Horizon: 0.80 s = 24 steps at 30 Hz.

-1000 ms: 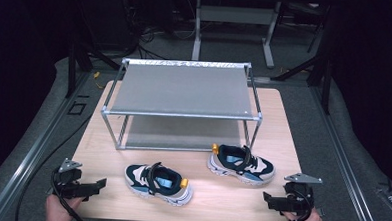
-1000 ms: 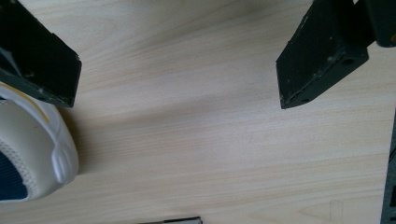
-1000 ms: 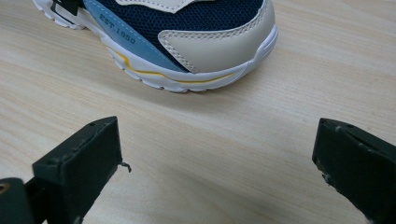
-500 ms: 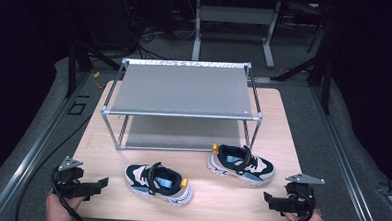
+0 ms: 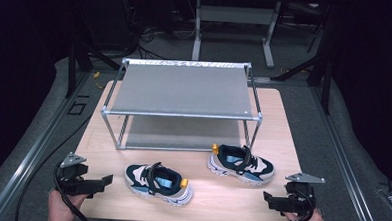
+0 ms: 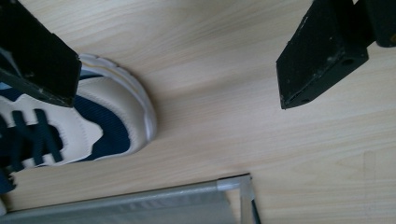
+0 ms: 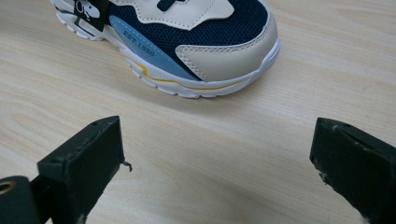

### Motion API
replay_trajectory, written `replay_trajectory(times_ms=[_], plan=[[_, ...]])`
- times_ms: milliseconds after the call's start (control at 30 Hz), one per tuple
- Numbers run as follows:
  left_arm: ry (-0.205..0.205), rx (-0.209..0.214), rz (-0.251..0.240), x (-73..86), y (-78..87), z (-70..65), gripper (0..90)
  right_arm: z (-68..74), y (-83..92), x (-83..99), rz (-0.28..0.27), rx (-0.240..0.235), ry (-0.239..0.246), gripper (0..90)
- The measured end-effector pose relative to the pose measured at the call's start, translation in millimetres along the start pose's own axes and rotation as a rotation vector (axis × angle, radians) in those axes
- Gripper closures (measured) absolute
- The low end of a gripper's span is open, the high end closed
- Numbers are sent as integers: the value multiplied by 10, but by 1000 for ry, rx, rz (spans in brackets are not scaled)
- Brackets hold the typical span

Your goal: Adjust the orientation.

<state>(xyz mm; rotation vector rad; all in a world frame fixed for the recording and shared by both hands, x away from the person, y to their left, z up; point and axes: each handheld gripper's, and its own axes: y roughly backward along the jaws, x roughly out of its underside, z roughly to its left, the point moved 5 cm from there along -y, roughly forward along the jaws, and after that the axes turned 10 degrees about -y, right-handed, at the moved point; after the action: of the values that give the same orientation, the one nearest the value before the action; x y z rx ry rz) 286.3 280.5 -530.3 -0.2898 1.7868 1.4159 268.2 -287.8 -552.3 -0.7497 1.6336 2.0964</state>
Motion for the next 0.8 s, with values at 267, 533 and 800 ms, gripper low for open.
replay_trajectory(times_ms=[267, 533, 800], plan=[[-53, 54, -10, -272, -1, -285, 0, 57, 8, -24, 2, -11, 4, 30], [-115, 144, 3, -491, -172, -708, 2, 88, -14, -28, 12, -14, 13, 41], [-138, 239, 32, -555, -423, -1013, 169, 62, -26, -4, 17, -12, 7, 47]])
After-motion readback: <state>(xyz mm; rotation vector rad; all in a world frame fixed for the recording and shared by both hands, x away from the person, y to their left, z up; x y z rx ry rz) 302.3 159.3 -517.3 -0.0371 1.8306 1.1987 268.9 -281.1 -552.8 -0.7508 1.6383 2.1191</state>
